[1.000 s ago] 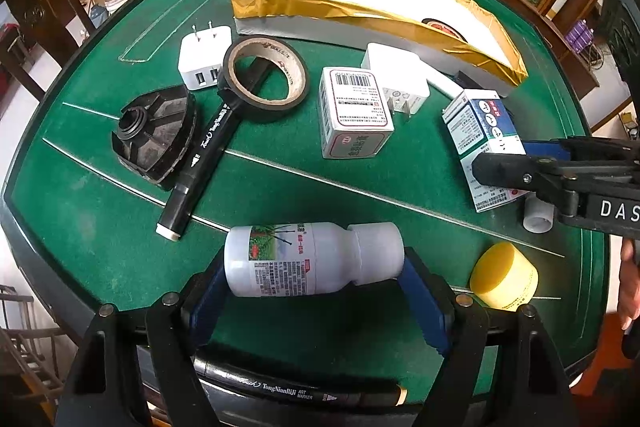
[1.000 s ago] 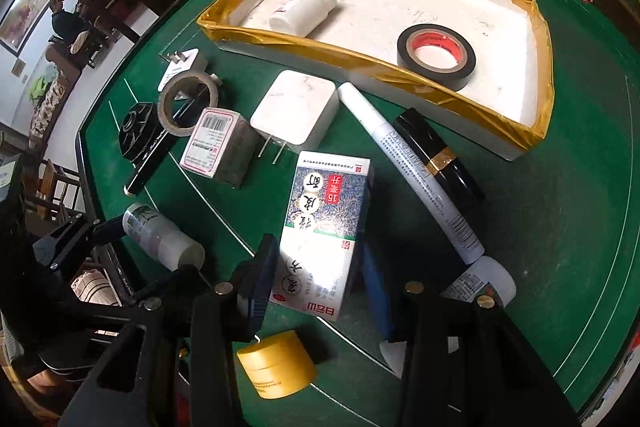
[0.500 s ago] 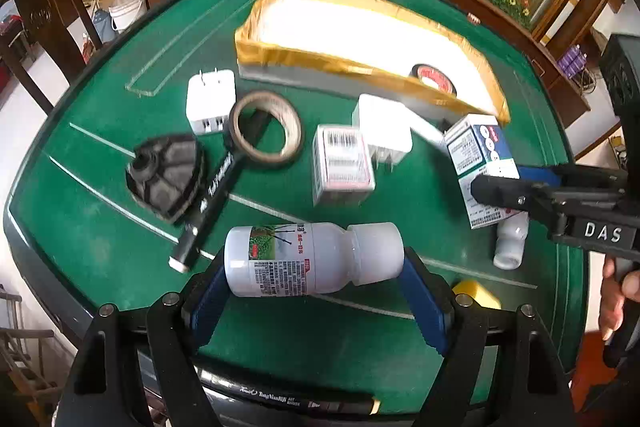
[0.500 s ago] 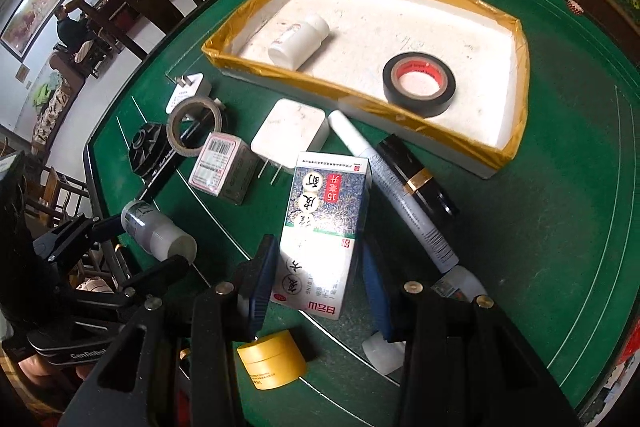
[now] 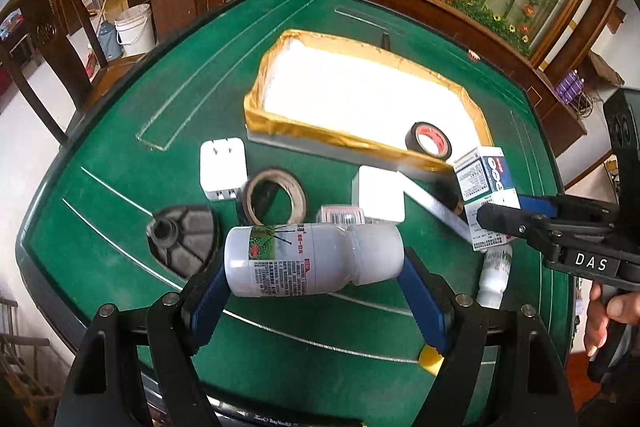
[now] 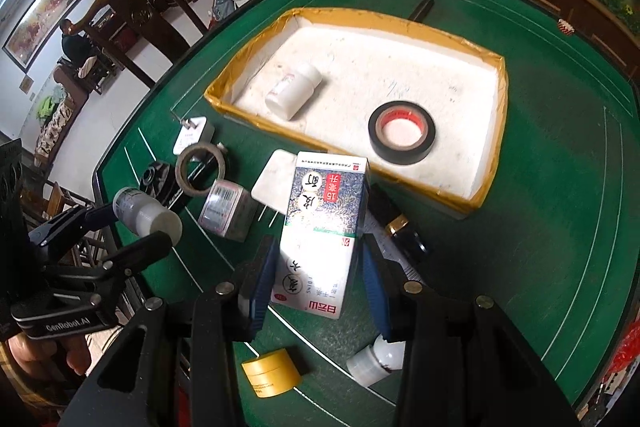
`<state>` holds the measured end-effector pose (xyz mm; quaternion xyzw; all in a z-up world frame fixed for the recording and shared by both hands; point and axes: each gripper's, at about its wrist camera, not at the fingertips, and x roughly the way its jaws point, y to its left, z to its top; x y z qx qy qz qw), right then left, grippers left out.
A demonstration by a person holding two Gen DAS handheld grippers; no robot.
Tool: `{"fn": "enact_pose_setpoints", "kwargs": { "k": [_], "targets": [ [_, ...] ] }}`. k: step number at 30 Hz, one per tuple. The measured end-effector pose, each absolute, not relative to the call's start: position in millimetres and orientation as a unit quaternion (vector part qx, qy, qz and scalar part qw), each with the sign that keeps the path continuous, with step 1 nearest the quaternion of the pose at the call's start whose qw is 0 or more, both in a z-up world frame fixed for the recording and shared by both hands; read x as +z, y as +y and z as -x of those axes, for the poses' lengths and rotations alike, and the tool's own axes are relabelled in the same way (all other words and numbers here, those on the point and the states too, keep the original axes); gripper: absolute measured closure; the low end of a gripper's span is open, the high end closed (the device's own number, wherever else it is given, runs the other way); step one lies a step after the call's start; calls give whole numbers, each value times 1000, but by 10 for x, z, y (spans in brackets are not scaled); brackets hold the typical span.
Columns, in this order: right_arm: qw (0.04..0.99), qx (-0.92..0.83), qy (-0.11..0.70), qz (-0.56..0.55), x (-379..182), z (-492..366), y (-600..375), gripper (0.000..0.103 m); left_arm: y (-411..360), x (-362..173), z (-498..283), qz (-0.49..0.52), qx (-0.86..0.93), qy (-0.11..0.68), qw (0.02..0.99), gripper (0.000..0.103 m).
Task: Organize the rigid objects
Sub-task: 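Carry the white bottle in the left tool and the box in the right tool over the tray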
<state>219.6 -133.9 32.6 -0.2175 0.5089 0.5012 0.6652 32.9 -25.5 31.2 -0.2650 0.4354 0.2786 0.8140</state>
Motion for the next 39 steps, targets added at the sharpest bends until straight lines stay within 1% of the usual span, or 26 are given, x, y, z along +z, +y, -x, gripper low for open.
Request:
{"fn": "enact_pose_setpoints", "kwargs": {
  "k": [13, 30, 39],
  "targets": [
    [681, 495, 498, 210, 458, -2369, -1212, 63, 31, 544, -419, 258, 291, 415, 823, 19],
    [688, 487, 501, 196, 475, -2487, -1007, 63, 274, 517, -544, 261, 280, 423, 821, 19],
    [706, 484, 487, 173, 605, -2652, -940, 63, 538, 518, -592, 268, 277, 422, 821, 19]
  ]
}}
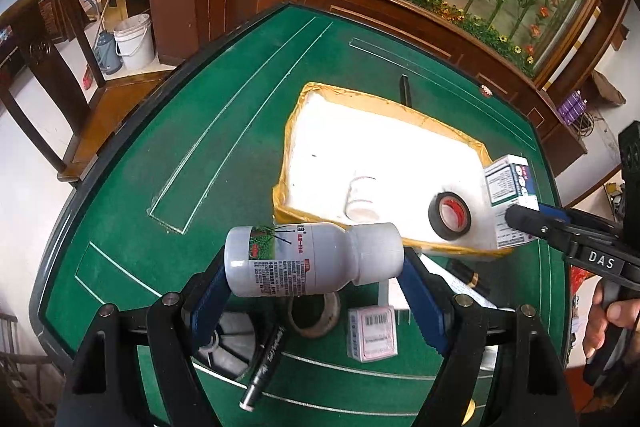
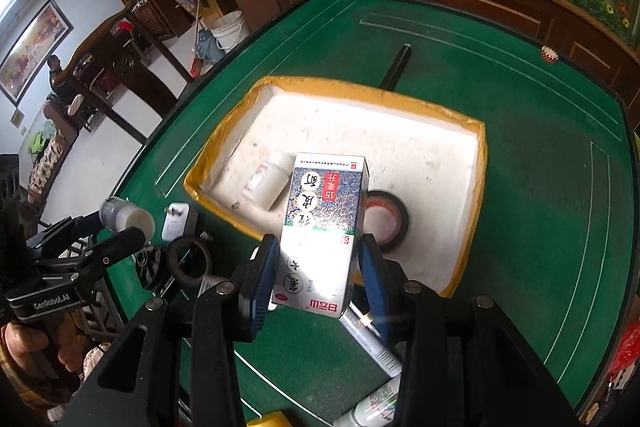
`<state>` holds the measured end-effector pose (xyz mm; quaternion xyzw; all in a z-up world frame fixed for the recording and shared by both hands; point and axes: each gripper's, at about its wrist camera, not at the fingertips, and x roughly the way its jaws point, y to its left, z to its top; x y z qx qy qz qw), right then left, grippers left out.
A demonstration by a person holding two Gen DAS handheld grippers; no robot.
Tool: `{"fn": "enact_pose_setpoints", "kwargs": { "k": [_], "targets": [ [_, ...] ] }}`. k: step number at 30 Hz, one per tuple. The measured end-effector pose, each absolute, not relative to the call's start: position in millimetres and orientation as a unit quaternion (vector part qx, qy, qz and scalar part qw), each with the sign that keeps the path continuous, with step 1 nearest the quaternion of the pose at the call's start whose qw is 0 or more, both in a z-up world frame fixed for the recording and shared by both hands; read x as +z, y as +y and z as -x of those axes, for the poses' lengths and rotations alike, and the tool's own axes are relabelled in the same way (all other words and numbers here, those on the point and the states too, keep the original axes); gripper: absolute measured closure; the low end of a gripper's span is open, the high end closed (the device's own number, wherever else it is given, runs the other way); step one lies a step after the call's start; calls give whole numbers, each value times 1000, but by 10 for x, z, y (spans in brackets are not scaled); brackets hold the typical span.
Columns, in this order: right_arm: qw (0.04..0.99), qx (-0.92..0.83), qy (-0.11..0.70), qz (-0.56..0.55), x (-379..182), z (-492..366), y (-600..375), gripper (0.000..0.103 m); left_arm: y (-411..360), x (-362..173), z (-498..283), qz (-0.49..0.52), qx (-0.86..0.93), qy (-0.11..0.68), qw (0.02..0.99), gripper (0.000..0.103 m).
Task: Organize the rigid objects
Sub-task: 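Carry the white bottle in the left tool and the box in the right tool over the tray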
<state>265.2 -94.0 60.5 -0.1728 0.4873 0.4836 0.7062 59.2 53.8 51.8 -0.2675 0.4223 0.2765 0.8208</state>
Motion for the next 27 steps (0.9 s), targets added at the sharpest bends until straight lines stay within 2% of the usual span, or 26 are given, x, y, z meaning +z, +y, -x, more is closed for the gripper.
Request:
{"fn": "enact_pose_setpoints", "kwargs": {
  "k": [14, 27],
  "targets": [
    [676, 496, 528, 137, 277, -2812, -537, 63, 861, 316, -1202, 226, 244, 460, 823, 19],
    [655, 476, 560, 175, -224, -2805, -215, 63, 1033, 18, -1591, 221, 216, 480, 821, 19]
  ]
}}
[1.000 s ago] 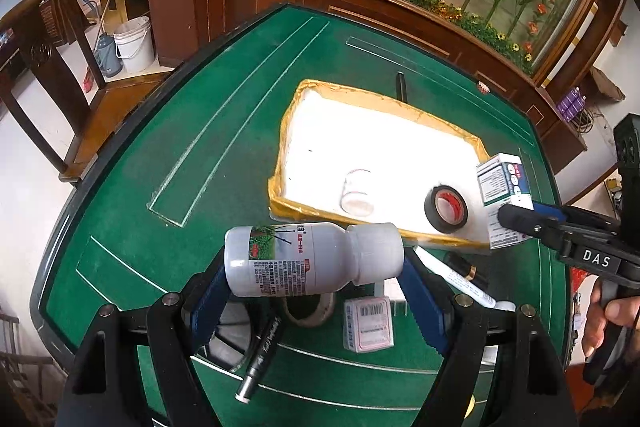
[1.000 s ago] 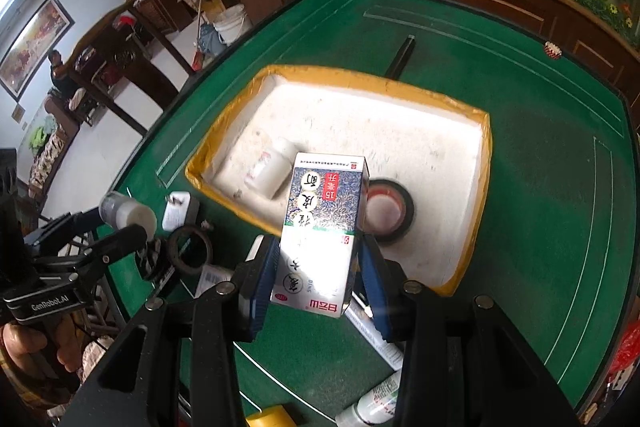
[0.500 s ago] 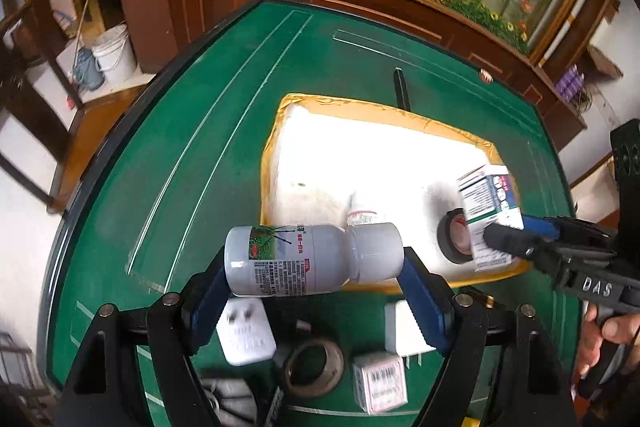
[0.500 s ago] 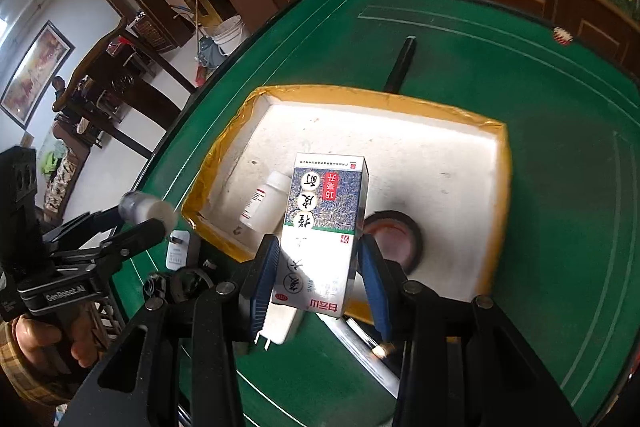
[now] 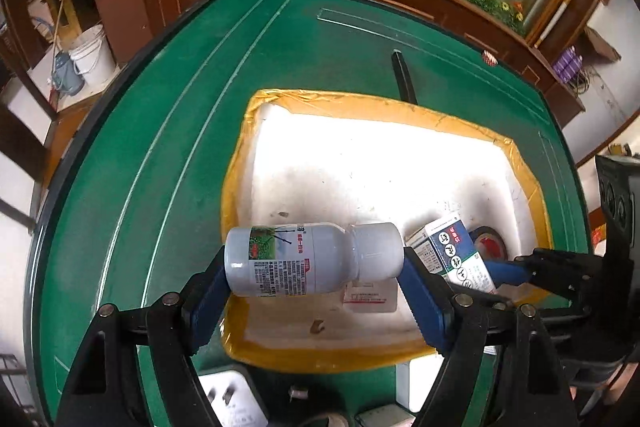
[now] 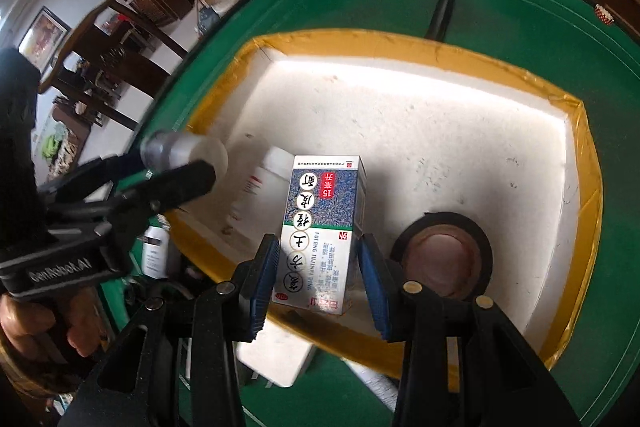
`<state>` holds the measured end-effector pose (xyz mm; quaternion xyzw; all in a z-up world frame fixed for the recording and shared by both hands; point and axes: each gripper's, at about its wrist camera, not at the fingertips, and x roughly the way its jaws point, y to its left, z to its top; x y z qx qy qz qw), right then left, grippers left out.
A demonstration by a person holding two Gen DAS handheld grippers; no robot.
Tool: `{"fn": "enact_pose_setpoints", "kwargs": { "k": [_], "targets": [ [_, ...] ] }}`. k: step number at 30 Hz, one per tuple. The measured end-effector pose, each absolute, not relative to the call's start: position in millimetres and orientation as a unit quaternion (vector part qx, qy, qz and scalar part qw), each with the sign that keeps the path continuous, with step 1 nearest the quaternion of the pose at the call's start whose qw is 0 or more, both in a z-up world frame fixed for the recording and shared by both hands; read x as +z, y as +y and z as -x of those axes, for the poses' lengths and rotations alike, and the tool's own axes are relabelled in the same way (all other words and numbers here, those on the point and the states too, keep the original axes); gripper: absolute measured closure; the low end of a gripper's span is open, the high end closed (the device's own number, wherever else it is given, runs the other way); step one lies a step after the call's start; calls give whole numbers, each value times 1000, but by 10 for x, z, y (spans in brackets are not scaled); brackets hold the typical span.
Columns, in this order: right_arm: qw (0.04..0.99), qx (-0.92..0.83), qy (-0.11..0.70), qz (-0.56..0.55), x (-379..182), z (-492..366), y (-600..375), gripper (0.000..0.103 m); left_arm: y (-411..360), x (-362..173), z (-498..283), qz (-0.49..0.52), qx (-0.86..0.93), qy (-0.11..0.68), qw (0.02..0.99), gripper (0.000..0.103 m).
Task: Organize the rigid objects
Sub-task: 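Carry the white bottle in the left tool and the box in the right tool over the tray, then lower and release the white bottle from the left tool while the right tool releases the box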
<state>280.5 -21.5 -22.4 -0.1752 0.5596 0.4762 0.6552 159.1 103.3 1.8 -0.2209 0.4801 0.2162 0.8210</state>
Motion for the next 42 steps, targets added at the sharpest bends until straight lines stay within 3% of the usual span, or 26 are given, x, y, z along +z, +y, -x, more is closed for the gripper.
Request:
{"fn": "enact_pose_setpoints", "kwargs": {
  "k": [5, 12, 18, 23, 31, 42],
  "targets": [
    [660, 462, 566, 173, -305, -2914, -281, 64, 1009, -83, -1626, 213, 205, 487, 822, 19],
    [665, 463, 561, 170, -287, -2910, -303, 64, 980, -163, -1537, 285, 169, 470, 818, 19],
    [673, 453, 558, 174, -276, -2938, -337, 64, 1039, -60, -1486, 256, 212, 467, 819, 19],
    [671, 453, 560, 175, -292, -2916, -332, 64, 943, -108, -1628, 191, 219, 508, 811, 19],
    [677, 449, 557, 172, -268, -2935, -363, 64, 881, -221, -1638, 248, 168, 510, 806, 19],
    [677, 445, 561, 171, -281, -2945, -425, 64, 990, -235, -1623, 249, 183, 515, 799, 16]
  ]
}}
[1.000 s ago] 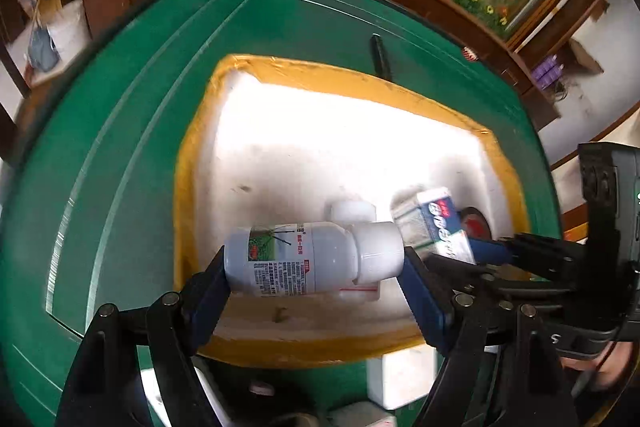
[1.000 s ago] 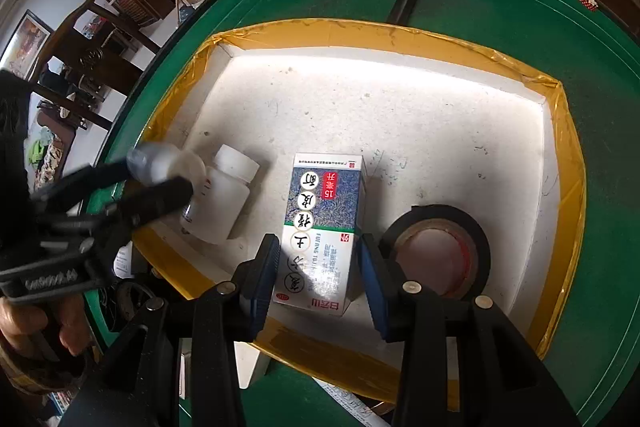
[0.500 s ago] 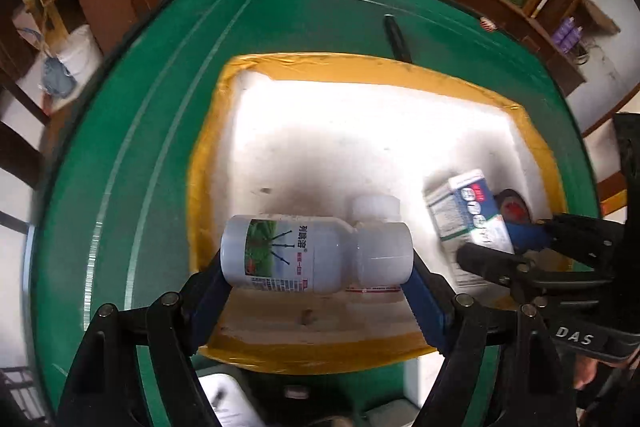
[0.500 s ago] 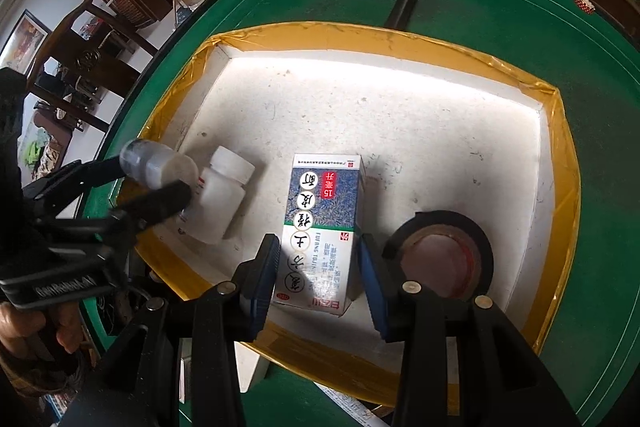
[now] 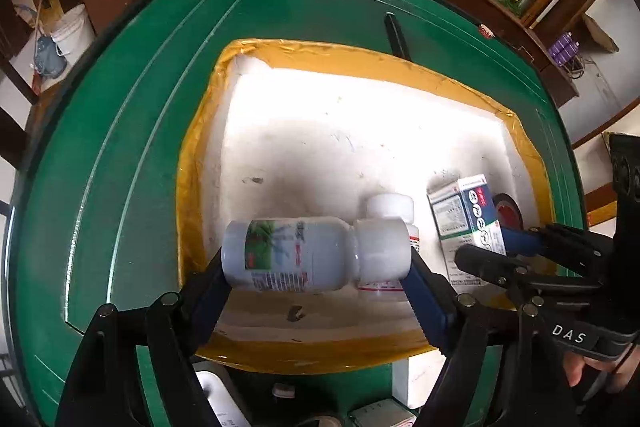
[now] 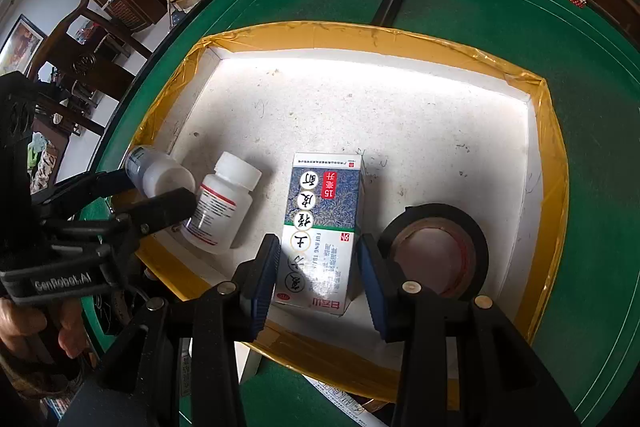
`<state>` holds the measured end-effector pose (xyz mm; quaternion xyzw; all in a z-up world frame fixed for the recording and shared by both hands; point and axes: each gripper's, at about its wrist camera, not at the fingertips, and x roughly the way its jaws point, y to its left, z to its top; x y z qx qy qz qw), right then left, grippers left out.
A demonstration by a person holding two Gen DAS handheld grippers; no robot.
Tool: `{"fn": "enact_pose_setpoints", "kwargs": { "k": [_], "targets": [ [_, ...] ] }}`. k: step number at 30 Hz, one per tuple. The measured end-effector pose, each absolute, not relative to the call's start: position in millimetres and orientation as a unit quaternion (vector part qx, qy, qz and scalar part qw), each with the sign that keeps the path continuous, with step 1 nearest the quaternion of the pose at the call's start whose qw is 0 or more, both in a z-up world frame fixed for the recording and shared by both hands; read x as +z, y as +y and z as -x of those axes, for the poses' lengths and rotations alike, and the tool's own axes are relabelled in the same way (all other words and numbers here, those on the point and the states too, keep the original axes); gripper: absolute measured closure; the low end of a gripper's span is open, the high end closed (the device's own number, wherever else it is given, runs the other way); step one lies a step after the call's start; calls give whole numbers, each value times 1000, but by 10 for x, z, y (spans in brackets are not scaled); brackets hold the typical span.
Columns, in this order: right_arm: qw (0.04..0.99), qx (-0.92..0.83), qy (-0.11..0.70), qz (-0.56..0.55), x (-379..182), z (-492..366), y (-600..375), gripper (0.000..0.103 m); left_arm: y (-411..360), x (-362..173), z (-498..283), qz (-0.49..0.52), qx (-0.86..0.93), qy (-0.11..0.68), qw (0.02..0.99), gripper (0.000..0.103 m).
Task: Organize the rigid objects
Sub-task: 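Lower and release the white bottle from the left tool while the right tool releases the box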
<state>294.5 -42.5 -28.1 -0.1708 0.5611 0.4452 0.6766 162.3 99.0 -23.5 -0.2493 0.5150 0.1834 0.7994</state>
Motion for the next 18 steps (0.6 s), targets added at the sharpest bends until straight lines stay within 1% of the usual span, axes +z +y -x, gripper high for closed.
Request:
{"fn": "enact_pose_setpoints", "kwargs": {
  "k": [3, 8, 10, 13, 18],
  "targets": [
    [677, 445, 561, 170, -274, -2944, -432, 64, 949, -238, -1626, 245, 185, 517, 799, 13],
    [675, 445, 564, 167, -274, -2936, -433, 63, 844, -188, -1637, 211, 197, 525, 801, 13],
    [673, 448, 567, 159, -264, -2941, -445, 56, 793, -160, -1636, 200, 200, 526, 802, 13],
    [673, 452, 564, 155, -236, -2916, -449, 49, 744, -97, -1578, 195, 198, 520, 807, 13],
    [676, 457, 558, 150, -173, -2887, -460, 48, 725, 16, -1421, 209, 211, 502, 812, 13]
  ]
}}
